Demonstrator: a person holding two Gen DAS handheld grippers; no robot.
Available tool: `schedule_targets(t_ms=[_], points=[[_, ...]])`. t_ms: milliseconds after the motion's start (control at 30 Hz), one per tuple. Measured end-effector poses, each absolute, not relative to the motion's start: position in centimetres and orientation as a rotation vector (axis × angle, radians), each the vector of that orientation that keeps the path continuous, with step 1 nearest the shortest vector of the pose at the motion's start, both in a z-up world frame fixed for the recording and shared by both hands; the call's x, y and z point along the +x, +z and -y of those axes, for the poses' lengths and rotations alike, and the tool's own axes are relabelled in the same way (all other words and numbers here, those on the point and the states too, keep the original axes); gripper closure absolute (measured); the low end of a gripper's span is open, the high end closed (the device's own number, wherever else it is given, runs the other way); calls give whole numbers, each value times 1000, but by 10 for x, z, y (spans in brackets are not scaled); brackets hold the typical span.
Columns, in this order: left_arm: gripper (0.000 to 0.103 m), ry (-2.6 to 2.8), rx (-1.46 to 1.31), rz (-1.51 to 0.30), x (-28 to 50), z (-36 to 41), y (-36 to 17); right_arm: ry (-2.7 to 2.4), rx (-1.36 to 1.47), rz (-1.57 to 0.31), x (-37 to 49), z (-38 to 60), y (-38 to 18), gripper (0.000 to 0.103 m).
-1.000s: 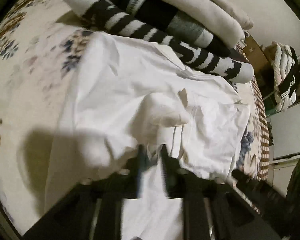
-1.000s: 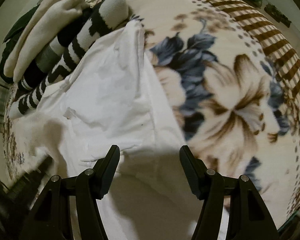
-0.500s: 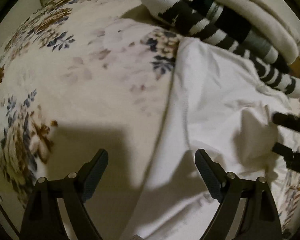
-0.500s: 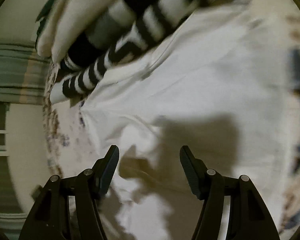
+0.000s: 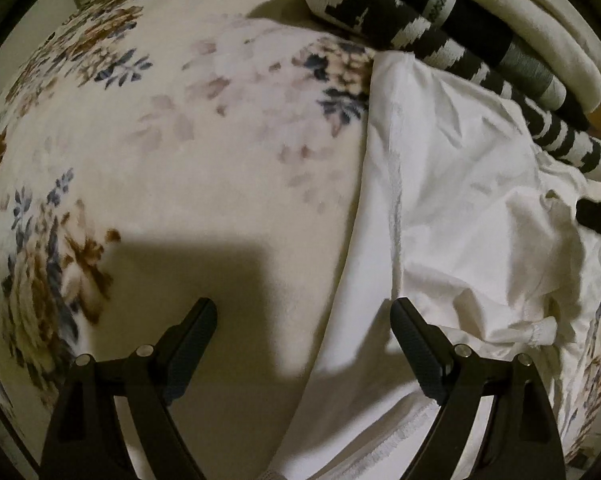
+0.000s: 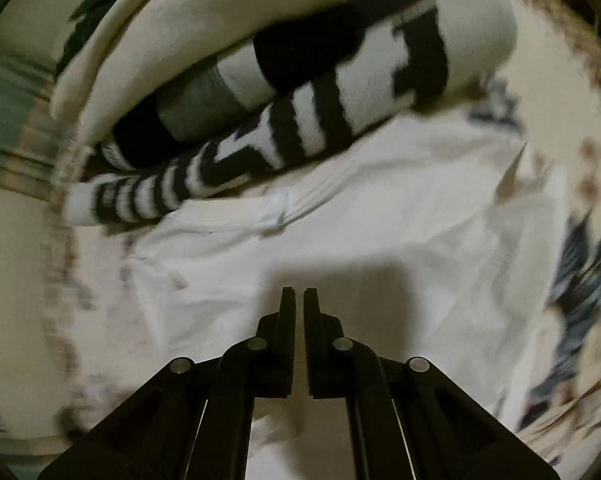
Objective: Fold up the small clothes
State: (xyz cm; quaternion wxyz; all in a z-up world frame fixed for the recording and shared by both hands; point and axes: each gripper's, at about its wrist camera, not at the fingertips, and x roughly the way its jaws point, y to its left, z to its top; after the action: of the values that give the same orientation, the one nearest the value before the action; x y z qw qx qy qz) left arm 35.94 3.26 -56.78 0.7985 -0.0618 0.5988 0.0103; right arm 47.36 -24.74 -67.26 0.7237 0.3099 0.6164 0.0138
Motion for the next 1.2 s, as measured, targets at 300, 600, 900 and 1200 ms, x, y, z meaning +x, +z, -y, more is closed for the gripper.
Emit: schedule_targets(t_ms=[300, 600, 900, 1200], points=[[14, 11, -113, -1262, 357, -31, -560, 69, 800, -1371, 471, 226, -705, 75], [14, 13, -116, -1258, 369, -26, -555, -15, 610, -1347, 494, 236, -682, 97], [14, 12, -96, -1257, 374, -26, -557, 2, 838, -1407, 406, 240, -687, 63], [14, 17, -55, -1269, 371, -18, -564, 4, 1083, -1417, 381, 206, -734, 81]])
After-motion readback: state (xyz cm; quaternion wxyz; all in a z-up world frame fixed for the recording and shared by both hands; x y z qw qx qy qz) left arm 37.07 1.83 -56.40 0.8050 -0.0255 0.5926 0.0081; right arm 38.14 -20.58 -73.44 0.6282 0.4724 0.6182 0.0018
